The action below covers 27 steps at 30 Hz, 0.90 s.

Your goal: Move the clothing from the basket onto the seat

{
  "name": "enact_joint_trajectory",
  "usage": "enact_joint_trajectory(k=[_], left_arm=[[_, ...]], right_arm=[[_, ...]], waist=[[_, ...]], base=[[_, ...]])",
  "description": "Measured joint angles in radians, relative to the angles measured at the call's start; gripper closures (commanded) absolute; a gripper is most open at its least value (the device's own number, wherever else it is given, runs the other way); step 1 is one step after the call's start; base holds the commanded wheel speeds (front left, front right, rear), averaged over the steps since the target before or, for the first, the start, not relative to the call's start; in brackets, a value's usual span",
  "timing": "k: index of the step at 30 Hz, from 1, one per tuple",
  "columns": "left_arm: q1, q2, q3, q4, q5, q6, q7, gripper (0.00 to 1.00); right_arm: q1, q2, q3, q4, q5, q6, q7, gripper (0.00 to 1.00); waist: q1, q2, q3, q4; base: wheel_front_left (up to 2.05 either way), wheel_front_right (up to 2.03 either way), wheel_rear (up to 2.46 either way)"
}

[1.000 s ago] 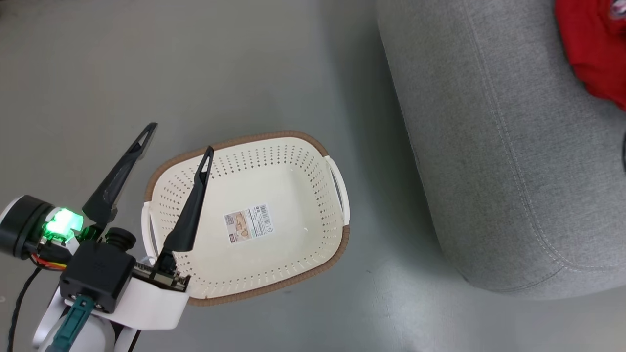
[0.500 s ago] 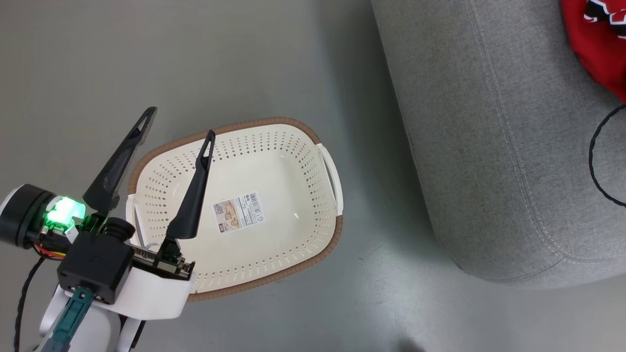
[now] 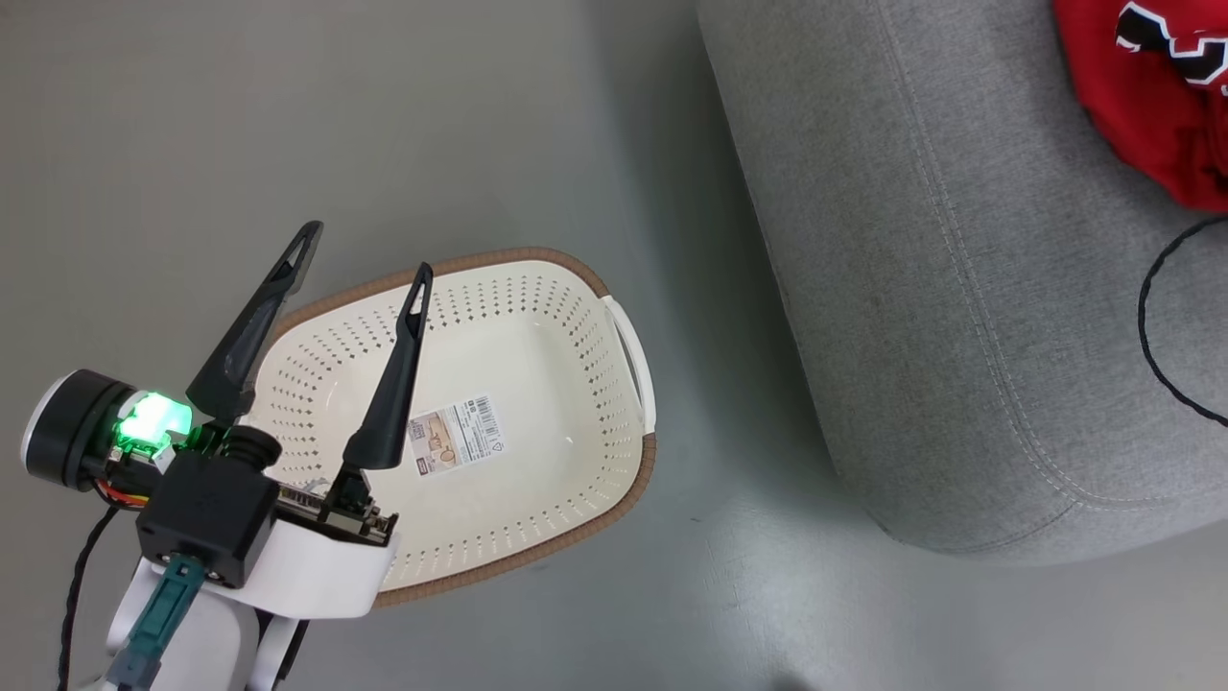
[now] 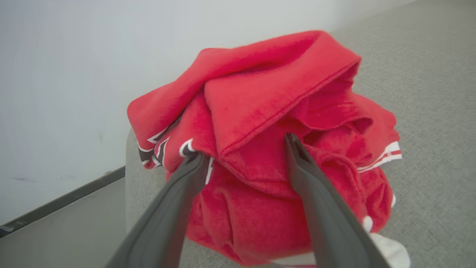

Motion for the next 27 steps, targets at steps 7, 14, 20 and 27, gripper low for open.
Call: enact_joint_trajectory(k=[7, 14, 20, 27], left_arm=[[0.0, -0.007, -0.002, 0.026, -0.002, 0.005, -0.01, 0.0], [0.0, -0.02, 0.003, 0.05, -0.011, 0.012, -0.019, 0.0], [0.002, -0.036, 0.013, 0.076, -0.027, 0.021, -0.027, 0.0], [0.007, -0.058, 0.036, 0.108, -0.052, 0.041, -0.035, 0.0]], right_arm=[[0.066, -0.016, 0.025, -0.04, 0.033, 0.0, 0.0, 0.0], [0.123, -0.019, 0.053, -0.101, 0.04, 0.0, -0.011, 0.0], [0.172, -0.027, 0.083, -0.157, 0.067, 0.0, -0.021, 0.0], [0.207, -0.03, 0.11, -0.227, 0.075, 0.0, -0.037, 0.0]], waist=[[0.0, 0.0, -0.022, -0.01], [0.0, 0.0, -0.046, -0.02], [0.0, 0.0, -0.069, -0.026], [0.0, 0.0, -0.098, -0.025]], base=[[0.0, 0.0, 0.0], [0.0, 0.0, 0.0], [0.0, 0.0, 0.0], [0.0, 0.0, 0.0]])
